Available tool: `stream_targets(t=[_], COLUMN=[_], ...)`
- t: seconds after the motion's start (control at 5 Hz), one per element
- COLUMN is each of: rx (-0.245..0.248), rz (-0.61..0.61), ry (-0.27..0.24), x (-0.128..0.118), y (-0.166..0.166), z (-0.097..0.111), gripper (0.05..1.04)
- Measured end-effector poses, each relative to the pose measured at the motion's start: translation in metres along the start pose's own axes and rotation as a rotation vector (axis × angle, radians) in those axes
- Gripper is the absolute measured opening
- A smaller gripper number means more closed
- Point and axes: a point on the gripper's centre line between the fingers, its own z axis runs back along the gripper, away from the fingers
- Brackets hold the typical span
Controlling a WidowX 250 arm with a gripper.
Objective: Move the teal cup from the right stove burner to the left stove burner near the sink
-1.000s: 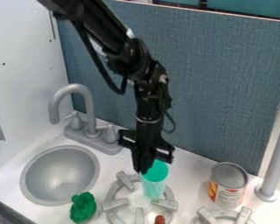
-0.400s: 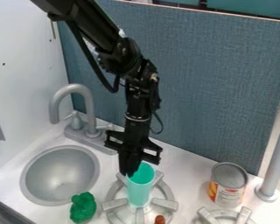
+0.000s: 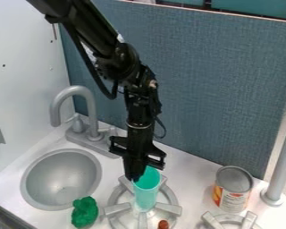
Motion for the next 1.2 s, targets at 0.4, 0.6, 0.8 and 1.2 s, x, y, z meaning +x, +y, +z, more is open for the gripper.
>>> stream_targets(t=[0.4, 0.6, 0.8, 1.2], rx=[0.007, 0.027, 0.036, -0.032], rz=[0.009, 0.018, 0.021, 0.004], ry=[0.032, 0.056, 0.082, 0.090], x=[0.0021, 0.0012, -0.0001, -0.0002], y=[0.0039, 0.0057, 0.0080, -0.0010], z=[-0.0025, -0.0027, -0.0078, -0.0071], gripper=[0.079, 0.079, 0.079, 0.269])
